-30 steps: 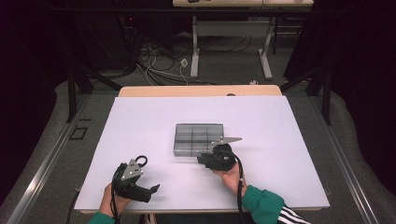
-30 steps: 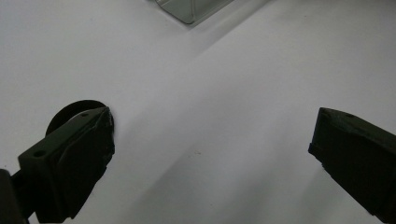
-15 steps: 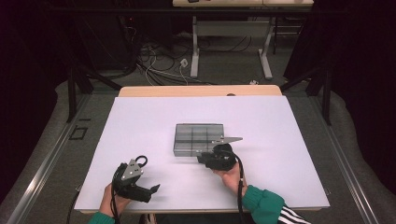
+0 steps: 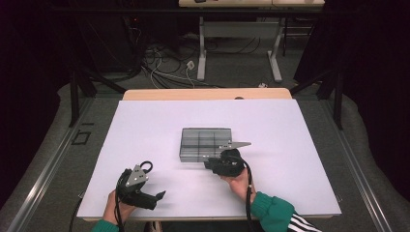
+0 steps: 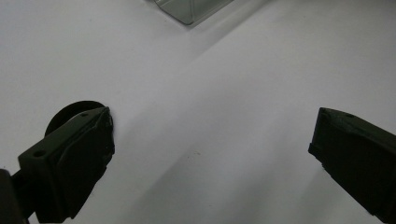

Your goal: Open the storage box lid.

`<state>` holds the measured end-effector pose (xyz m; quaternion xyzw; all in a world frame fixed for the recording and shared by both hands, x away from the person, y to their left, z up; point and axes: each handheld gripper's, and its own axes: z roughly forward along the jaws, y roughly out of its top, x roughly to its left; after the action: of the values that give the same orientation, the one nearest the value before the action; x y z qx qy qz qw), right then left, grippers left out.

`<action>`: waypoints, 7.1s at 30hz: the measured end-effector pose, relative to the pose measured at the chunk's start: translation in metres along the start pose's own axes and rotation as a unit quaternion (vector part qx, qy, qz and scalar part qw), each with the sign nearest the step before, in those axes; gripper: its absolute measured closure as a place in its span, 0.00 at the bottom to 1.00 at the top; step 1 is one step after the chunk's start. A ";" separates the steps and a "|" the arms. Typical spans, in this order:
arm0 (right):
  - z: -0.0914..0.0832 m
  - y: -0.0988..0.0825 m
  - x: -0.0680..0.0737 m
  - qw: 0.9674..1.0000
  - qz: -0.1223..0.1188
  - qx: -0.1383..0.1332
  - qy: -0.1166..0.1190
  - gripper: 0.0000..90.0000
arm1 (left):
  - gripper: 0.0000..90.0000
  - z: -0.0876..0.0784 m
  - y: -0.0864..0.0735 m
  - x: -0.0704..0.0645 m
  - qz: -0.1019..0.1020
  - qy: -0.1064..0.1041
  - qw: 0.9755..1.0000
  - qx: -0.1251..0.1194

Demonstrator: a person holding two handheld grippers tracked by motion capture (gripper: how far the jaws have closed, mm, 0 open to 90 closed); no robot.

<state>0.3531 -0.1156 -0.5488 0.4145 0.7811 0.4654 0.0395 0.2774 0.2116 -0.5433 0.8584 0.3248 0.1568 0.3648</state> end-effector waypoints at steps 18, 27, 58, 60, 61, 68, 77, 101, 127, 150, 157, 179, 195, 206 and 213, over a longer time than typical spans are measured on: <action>-0.004 0.004 0.001 1.000 -0.005 -0.007 -0.001 0.79 | 0.00 0.001 0.001 0.000 -0.001 0.002 1.000 -0.006; -0.004 0.005 0.001 1.000 -0.009 -0.014 -0.002 0.80 | 0.00 0.002 0.004 0.000 -0.010 0.008 1.000 -0.016; -0.007 0.006 -0.001 0.999 -0.013 -0.027 -0.017 0.96 | 0.00 0.038 0.044 -0.002 -0.045 0.051 0.997 -0.040; -0.007 0.006 -0.001 0.999 -0.014 -0.025 -0.018 0.96 | 0.00 0.041 0.047 -0.001 -0.049 0.056 0.996 -0.048; -0.007 0.006 -0.001 0.999 -0.014 -0.025 -0.018 0.96 | 0.01 0.041 0.049 -0.001 -0.048 0.056 0.996 -0.055; -0.008 0.006 -0.001 0.999 -0.016 -0.029 -0.019 0.96 | 0.18 0.046 0.063 -0.002 -0.039 0.057 0.995 -0.070; -0.008 0.006 0.000 0.999 -0.014 -0.027 -0.018 0.97 | 0.34 0.057 0.072 -0.006 -0.032 0.064 0.995 -0.069; -0.009 0.006 0.000 0.999 -0.014 -0.027 -0.022 0.97 | 0.62 0.071 0.078 -0.007 -0.032 0.080 0.995 -0.049; -0.023 0.003 -0.005 0.998 -0.042 -0.011 -0.034 0.91 | 0.67 0.071 0.073 -0.004 -0.044 0.069 0.993 -0.082; -0.061 -0.003 -0.030 0.992 -0.075 -0.011 -0.099 0.77 | 0.69 0.068 0.072 -0.002 -0.044 0.071 0.991 -0.102; -0.059 -0.001 -0.038 0.991 -0.081 -0.018 -0.108 0.72 | 0.69 0.068 0.072 -0.002 -0.044 0.069 0.991 -0.103; -0.053 0.004 -0.037 0.986 -0.109 -0.041 -0.121 0.73 | 0.63 0.070 0.076 -0.001 -0.031 0.080 0.992 -0.096; -0.053 0.007 -0.036 0.983 -0.122 -0.041 -0.129 0.73 | 0.68 0.071 0.081 0.001 -0.012 0.091 0.990 -0.107; -0.051 0.010 -0.038 0.984 -0.113 -0.045 -0.127 0.66 | 0.69 0.071 0.081 0.003 -0.014 0.089 0.990 -0.111; -0.051 0.013 -0.037 0.981 -0.131 -0.050 -0.136 0.64 | 0.71 0.070 0.081 0.004 -0.017 0.090 0.989 -0.116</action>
<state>0.3622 -0.1733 -0.5221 0.3652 0.7918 0.4337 0.2270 0.3520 0.1348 -0.5320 0.7871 0.3505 0.2640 0.4335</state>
